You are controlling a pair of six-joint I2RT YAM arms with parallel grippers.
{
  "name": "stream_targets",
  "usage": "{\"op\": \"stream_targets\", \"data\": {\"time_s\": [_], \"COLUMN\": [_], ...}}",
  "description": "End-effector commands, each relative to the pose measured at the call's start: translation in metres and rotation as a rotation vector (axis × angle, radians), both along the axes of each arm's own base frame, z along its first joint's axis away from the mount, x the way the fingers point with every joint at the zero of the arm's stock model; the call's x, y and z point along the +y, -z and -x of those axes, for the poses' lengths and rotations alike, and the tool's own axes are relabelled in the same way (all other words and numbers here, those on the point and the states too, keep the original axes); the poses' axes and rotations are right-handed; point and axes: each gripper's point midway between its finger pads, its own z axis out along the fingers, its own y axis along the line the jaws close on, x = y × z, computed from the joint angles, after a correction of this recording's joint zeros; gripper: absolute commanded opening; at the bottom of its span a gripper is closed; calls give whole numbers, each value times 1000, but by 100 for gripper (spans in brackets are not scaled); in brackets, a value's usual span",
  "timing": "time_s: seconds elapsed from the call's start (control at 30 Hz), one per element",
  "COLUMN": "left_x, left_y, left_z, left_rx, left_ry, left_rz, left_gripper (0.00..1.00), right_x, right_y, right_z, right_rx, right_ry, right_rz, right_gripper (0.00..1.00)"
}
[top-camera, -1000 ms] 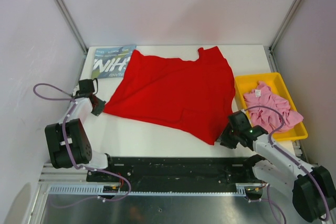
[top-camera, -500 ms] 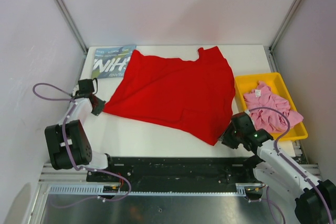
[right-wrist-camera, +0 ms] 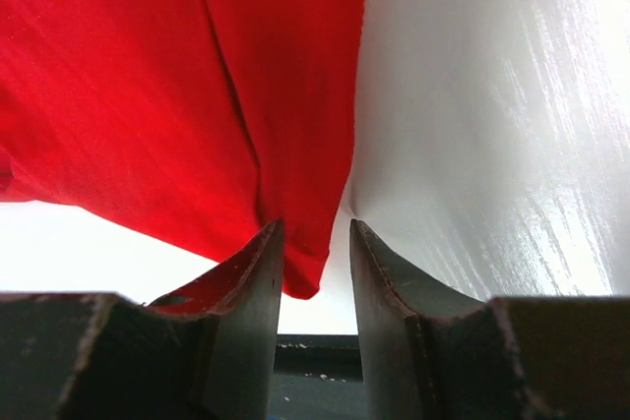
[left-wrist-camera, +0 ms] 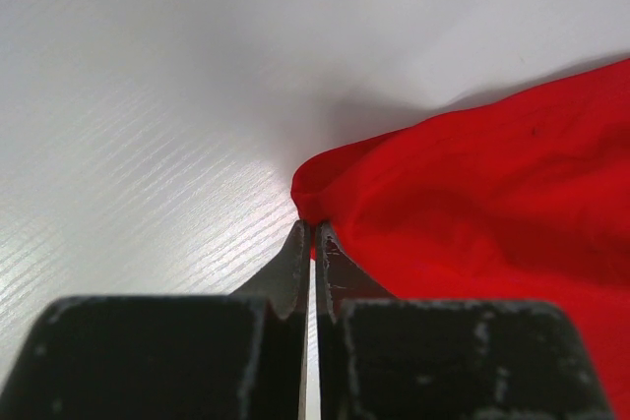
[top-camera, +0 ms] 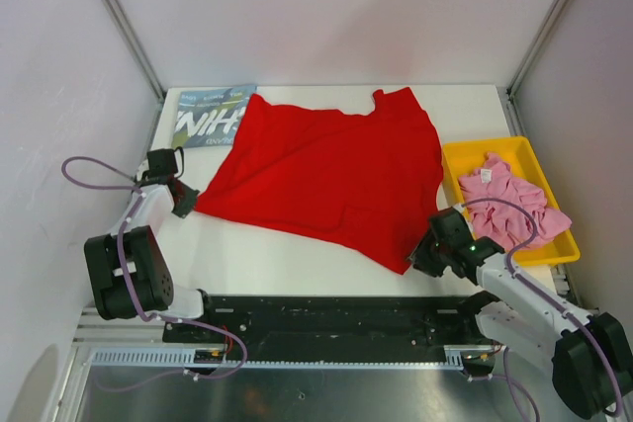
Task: Fold and stack the t-shirts
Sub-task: Flatten out the tshirt
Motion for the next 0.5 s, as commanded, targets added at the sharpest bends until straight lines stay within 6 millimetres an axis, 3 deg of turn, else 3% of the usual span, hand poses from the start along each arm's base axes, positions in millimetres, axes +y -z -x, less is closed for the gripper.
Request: {"op": "stream_targets", "data": {"time_s": [0.0, 0.23, 0.3, 0.37, 0.47], "left_x": [6, 5, 4, 2, -2], "left_y": [-19, -19, -18, -18, -19], "left_z": [-13, -13, -13, -13, -15], "left_rx": [-65, -64, -65, -65, -72], "left_ry": [9, 11, 13, 18, 41], "left_rz": [-28, -26, -20, -11, 3], "left_gripper": [0, 0, 0, 0, 0], "right_x": [3, 4, 4, 2, -6], "right_y": [0, 10, 11, 8, -7], "right_z": [-9, -3, -5, -11, -29], "right_rx": [-42, -4, -10, -23, -53], "right_ry": [9, -13, -18, -17, -9], "right_rz": [4, 30, 38, 59, 88], "right_gripper": [38, 37, 30, 17, 2]}}
